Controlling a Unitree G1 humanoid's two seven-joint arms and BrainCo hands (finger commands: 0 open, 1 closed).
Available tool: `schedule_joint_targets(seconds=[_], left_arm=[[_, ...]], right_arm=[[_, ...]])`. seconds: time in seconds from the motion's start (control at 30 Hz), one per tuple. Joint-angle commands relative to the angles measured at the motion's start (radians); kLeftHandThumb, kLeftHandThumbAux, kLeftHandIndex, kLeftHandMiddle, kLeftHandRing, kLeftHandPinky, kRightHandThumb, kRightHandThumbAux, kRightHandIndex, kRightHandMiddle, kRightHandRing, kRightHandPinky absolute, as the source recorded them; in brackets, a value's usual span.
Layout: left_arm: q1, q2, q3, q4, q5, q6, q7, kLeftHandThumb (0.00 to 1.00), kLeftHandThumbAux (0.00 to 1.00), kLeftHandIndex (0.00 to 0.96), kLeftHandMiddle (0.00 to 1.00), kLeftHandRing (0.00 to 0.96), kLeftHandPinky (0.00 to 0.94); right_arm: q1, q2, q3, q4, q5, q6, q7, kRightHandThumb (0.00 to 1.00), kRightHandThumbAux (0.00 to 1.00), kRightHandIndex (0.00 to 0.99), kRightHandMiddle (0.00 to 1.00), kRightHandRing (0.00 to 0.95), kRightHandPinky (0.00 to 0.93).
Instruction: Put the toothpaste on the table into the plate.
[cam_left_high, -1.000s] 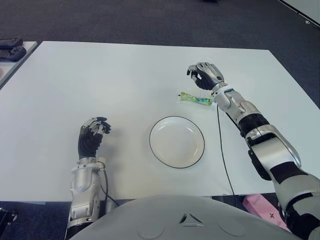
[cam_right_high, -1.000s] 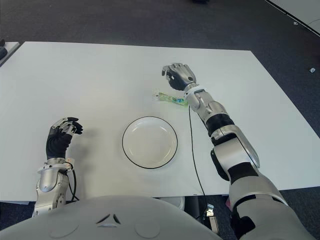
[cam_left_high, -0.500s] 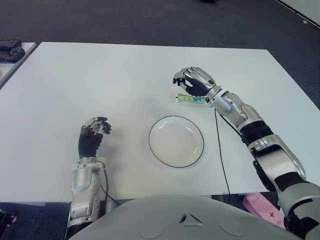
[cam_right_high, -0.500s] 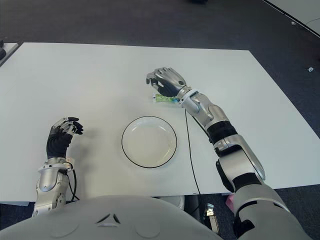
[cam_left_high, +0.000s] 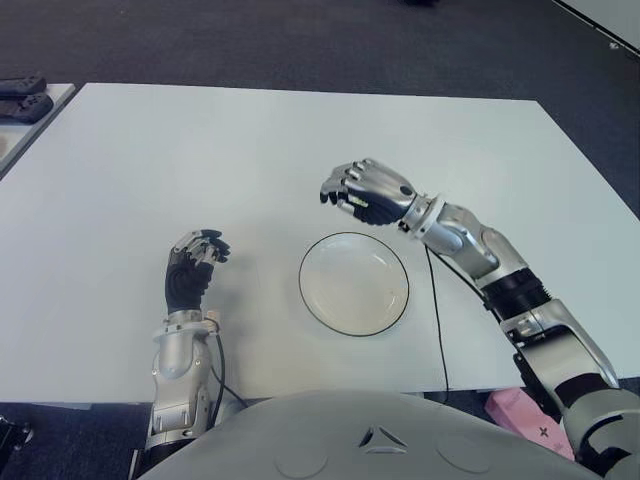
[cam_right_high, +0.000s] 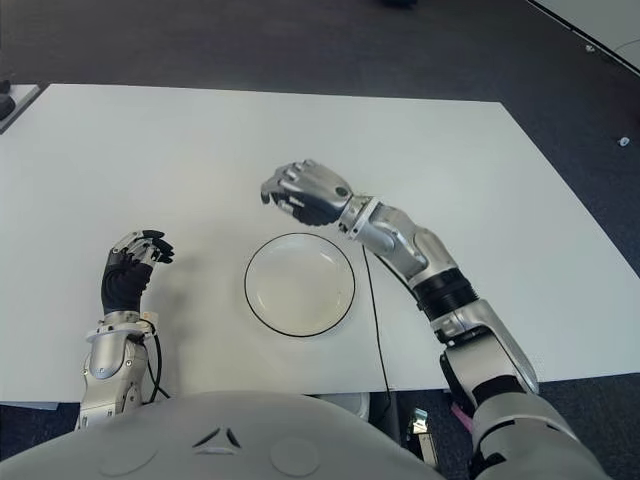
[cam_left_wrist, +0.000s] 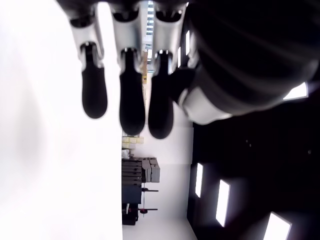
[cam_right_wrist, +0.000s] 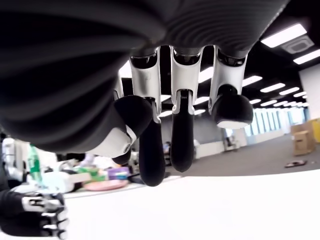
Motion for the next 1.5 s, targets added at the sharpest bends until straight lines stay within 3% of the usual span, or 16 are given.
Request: schedule_joint_targets(seconds=[0.03,0.23,0.43,0.53,0.67,0.73,0.8,0.83,0.9,1.0,1.1,1.23,1.5], left_arm=[[-0.001,0.0,-0.002,0.014,-0.002,0.002,-0.003,0.705,0.721,0.437,0.558,0.563,0.537],[0.0,-0.005,-0.003,0.011,-0.003,0.009,0.002,0.705,0.722,0.436,0.553,0.554,0.522],[-0.002,0.002,-0.005,0.016,-0.001,0.001,-0.003,0.704,0.722,0.436,0.56,0.563,0.528],[-0.006,0.009,-0.005,0.02,-0.007,-0.002,-0.013,0.703,0.722,0.436,0.567,0.574,0.546],[-0.006,0.01,-0.007,0.021,-0.009,-0.001,-0.014,0.703,0.722,0.436,0.573,0.582,0.556],[-0.007,0.011,-0.007,0.024,-0.012,-0.004,-0.015,0.702,0.722,0.436,0.576,0.584,0.557],[-0.008,0.01,-0.007,0.027,-0.013,-0.005,-0.012,0.702,0.722,0.437,0.577,0.584,0.557],[-0.008,0.009,-0.007,0.027,-0.013,-0.006,-0.01,0.703,0.722,0.437,0.576,0.583,0.557],[-0.008,0.008,-0.008,0.028,-0.009,-0.009,-0.006,0.703,0.721,0.437,0.576,0.583,0.556],[-0.008,0.007,-0.007,0.027,-0.005,-0.007,-0.002,0.704,0.721,0.437,0.577,0.584,0.555],[-0.008,0.006,-0.007,0.023,-0.006,-0.001,0.0,0.704,0.721,0.437,0.577,0.583,0.55],[-0.009,0.005,-0.007,0.022,-0.01,0.001,-0.001,0.704,0.722,0.437,0.577,0.577,0.528],[-0.012,0.007,-0.008,0.029,-0.015,-0.014,-0.009,0.704,0.721,0.437,0.568,0.562,0.516]], right_arm=[[0.043,-0.023,0.015,-0.007,-0.001,-0.059,0.043,0.853,0.678,0.4,0.552,0.871,0.878],[0.027,-0.016,0.016,0.032,-0.043,-0.103,0.042,0.854,0.677,0.401,0.554,0.882,0.89],[-0.048,0.04,0.003,0.204,-0.071,-0.027,0.009,0.854,0.677,0.404,0.554,0.871,0.863],[-0.107,0.06,-0.018,0.31,-0.06,0.049,0.013,0.85,0.674,0.41,0.54,0.773,0.719],[-0.196,0.087,-0.025,0.455,-0.073,0.112,-0.026,0.847,0.671,0.412,0.538,0.71,0.643],[-0.209,0.097,-0.02,0.475,-0.092,0.143,-0.053,0.844,0.671,0.409,0.534,0.611,0.55],[-0.216,0.1,-0.014,0.485,-0.11,0.171,-0.079,0.781,0.685,0.417,0.499,0.511,0.469],[-0.219,0.1,-0.011,0.487,-0.118,0.184,-0.09,0.735,0.593,0.358,0.412,0.404,0.382],[-0.222,0.095,-0.002,0.492,-0.145,0.215,-0.126,0.678,0.51,0.261,0.303,0.286,0.288],[-0.232,0.087,0.009,0.522,-0.172,0.232,-0.18,0.617,0.443,0.15,0.189,0.178,0.213],[-0.249,0.083,0.021,0.56,-0.194,0.238,-0.231,0.586,0.416,0.096,0.13,0.126,0.18],[-0.278,0.086,0.038,0.608,-0.219,0.251,-0.284,0.55,0.393,0.028,0.033,0.032,0.067],[-0.327,0.101,0.059,0.694,-0.228,0.26,-0.337,0.542,0.332,0.001,0.001,0.001,0.003]])
